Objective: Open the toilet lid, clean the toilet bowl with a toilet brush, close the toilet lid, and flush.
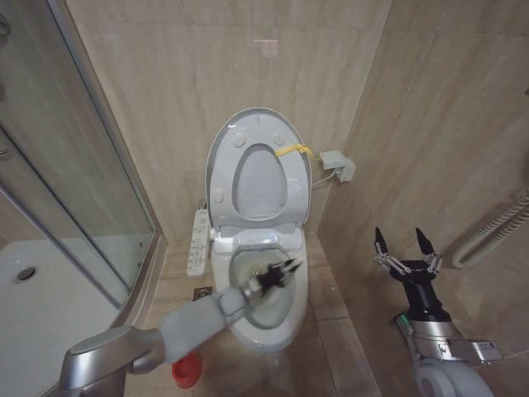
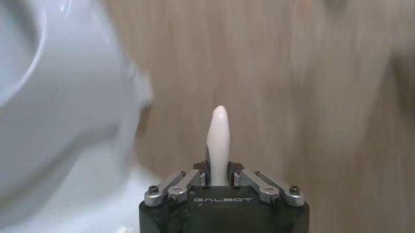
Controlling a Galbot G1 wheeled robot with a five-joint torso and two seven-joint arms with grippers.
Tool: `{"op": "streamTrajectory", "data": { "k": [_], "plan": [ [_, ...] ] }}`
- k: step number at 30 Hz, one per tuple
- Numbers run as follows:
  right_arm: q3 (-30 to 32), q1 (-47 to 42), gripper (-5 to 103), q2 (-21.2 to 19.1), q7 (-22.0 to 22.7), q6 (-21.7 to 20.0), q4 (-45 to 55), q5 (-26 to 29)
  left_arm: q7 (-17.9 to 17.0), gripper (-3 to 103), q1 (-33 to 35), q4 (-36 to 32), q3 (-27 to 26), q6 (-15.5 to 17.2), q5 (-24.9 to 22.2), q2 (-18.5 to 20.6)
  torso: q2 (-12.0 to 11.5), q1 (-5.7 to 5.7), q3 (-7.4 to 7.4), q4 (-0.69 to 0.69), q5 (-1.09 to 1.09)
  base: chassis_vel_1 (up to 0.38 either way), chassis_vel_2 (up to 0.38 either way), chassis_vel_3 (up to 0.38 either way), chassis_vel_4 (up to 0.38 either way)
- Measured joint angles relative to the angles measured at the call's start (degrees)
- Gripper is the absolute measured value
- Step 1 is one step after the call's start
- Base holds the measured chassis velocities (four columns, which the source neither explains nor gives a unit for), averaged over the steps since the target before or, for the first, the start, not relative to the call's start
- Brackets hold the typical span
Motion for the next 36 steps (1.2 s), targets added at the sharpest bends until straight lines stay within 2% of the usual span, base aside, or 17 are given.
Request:
{"op": "streamTrajectory", "data": {
  "k": [3,6,7,8,12,13,16,19,20,22,26,27,28,30,32,33,36],
  "plan": [
    [0.3,-0.1,100,-0.3,0.0,0.0,0.0,0.2,-0.7,19,-0.5,-2.4,0.1,0.3,-1.3,-1.0,0.0,0.00,0.00,-0.10,-0.02,0.000,0.000,0.000,0.000],
    [0.8,-0.5,100,-0.9,0.0,0.1,0.1,0.7,0.9,19,0.7,5.8,-0.5,-2.1,1.7,-0.5,0.0,0.00,0.00,-0.02,0.00,0.000,0.000,0.000,0.000],
    [0.8,-0.5,100,-0.9,0.0,0.1,0.1,0.7,0.9,19,0.7,5.8,-0.5,-2.1,1.7,-0.5,0.0,0.00,0.00,-0.02,0.00,0.000,0.000,0.000,0.000],
    [0.9,-0.6,100,-1.1,0.1,0.2,0.2,0.9,1.3,19,1.1,7.7,-0.9,-2.6,2.4,-0.4,0.0,0.00,0.01,0.06,0.01,0.000,0.000,0.000,0.000],
    [1.0,-0.4,100,-1.5,0.1,0.2,0.1,1.0,1.2,19,1.0,7.2,-2.3,-2.6,2.6,-1.8,0.0,0.00,0.00,0.08,0.00,0.025,0.038,0.011,0.001],
    [1.0,-0.3,100,-1.5,0.1,0.2,0.0,1.0,0.9,19,0.8,6.1,-2.5,-2.3,2.1,-2.3,0.0,0.01,0.01,0.07,0.01,0.026,0.050,0.010,-0.007],
    [0.9,0.0,100,-1.2,0.1,0.1,0.0,1.0,0.0,19,-0.1,2.3,-2.4,-1.4,0.7,-3.8,0.0,0.00,-0.02,-0.11,-0.05,0.000,0.000,0.000,0.000],
    [0.9,-0.1,100,-1.0,0.1,0.1,0.0,1.0,0.2,19,0.2,3.3,-1.9,-1.3,0.8,-3.5,0.0,0.00,-0.01,-0.10,0.01,-0.038,-0.027,-0.023,-0.013],
    [0.9,-0.4,100,-1.0,0.1,0.1,0.2,1.0,1.1,19,1.2,7.6,-1.7,-2.2,2.2,-2.7,0.0,0.00,0.00,-0.05,0.01,0.000,0.000,0.000,0.000],
    [0.9,-0.5,100,-1.1,0.1,0.1,0.4,1.0,1.7,19,1.8,10.1,-2.1,-3.2,3.4,-2.5,0.0,0.00,0.00,0.07,0.02,0.033,0.005,0.006,0.011],
    [1.1,-0.4,100,-1.2,0.1,0.1,0.2,1.0,0.7,19,1.3,6.6,-2.3,-2.3,2.6,-3.5,0.0,0.00,0.01,0.06,0.01,0.044,0.042,0.028,0.023],
    [1.1,-0.3,100,-1.1,0.1,0.1,0.2,1.0,0.3,19,0.9,4.9,-2.2,-1.7,2.1,-3.9,0.0,0.01,0.01,0.03,0.02,0.000,0.000,0.000,0.000],
    [1.1,-0.3,100,-0.9,0.1,0.1,0.2,1.0,-0.6,19,0.3,1.7,-2.0,-1.0,1.0,-4.5,0.0,0.00,-0.01,-0.07,-0.05,0.000,0.000,0.000,0.000],
    [1.1,-0.3,100,-0.8,0.2,0.1,0.2,0.9,-0.7,19,0.2,1.1,-1.8,-0.9,0.9,-4.5,0.0,-0.01,-0.02,-0.12,-0.05,0.000,0.000,0.000,0.000],
    [1.1,-0.5,100,-0.5,0.2,0.1,0.2,0.9,-0.3,19,0.9,3.4,-1.4,-1.2,1.6,-3.7,0.0,0.00,0.00,-0.10,0.01,0.000,0.000,0.000,0.000],
    [1.0,-0.8,100,-0.4,0.2,0.2,0.3,0.9,0.7,19,1.7,7.2,-1.7,-2.4,3.0,-2.8,0.0,0.00,0.01,-0.01,0.01,0.000,0.000,0.000,0.000],
    [1.0,-0.8,100,-0.5,0.1,0.2,0.4,0.9,1.3,19,2.1,8.9,-2.4,-3.3,3.6,-2.2,0.0,0.00,0.00,0.04,0.01,0.000,0.000,0.000,0.000]
  ]
}}
